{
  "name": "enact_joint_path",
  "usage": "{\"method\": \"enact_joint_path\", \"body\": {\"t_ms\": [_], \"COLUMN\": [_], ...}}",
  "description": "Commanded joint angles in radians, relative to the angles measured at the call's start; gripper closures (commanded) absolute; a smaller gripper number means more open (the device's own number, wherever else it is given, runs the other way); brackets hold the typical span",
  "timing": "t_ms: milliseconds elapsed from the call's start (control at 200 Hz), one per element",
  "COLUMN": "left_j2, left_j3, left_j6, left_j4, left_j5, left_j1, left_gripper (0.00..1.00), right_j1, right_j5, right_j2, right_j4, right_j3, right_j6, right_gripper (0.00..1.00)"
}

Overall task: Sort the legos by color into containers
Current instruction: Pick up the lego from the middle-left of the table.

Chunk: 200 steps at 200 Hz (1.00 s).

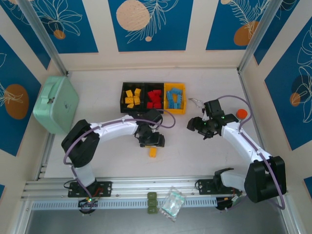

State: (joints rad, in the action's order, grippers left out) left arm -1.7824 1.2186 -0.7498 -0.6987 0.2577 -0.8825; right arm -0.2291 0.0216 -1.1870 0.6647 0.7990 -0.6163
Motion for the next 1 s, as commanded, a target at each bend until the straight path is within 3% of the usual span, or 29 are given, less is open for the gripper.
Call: {"method": "enact_joint_path", "body": {"t_ms": [0,130,250,430,530,615,810,995], "left_j2": [-0.045,-0.059,-0.068,-0.076,-0.066,-0.051,0.022,0.106], "left_j3": [0.049,0.047,0.045,0.035,0.030,0.023,-0.004,-0.013], "left_j6": [0.070,0.065,0.066,0.072,0.076,0.074,0.090,0.146], "left_j4": [-0.148,-0.152,-0.165,-0.155,-0.150,-0.147,-0.163,-0.174], "left_j5": [-0.075,-0.088,-0.128,-0.168,-0.190,-0.207,-0.260,-0.283], "left_j1": [-0.042,-0.067,-0.076,-0.078,-0.077,-0.076,-0.045,0.061], "left_gripper": [0.36,0.36,0.38,0.54,0.70,0.75,0.76,0.76], "right_j1": [0.005,0.001,-0.014,-0.047,-0.088,-0.115,-0.157,-0.223], "right_j5": [-0.093,-0.228,-0.260,-0.298,-0.288,-0.272,-0.249,-0.240], "right_j2": [0.051,0.126,0.178,0.224,0.223,0.208,0.169,0.099], "right_j4": [-0.025,-0.051,-0.024,-0.041,-0.058,-0.070,-0.104,-0.168], "right_j3": [-0.042,-0.095,-0.134,-0.213,-0.232,-0.236,-0.210,-0.156], "right_j6": [-0.014,0.000,-0.006,-0.042,-0.061,-0.072,-0.091,-0.110], "right_gripper": [0.35,0.35,0.35,0.35,0.35,0.35,0.35,0.35]}}
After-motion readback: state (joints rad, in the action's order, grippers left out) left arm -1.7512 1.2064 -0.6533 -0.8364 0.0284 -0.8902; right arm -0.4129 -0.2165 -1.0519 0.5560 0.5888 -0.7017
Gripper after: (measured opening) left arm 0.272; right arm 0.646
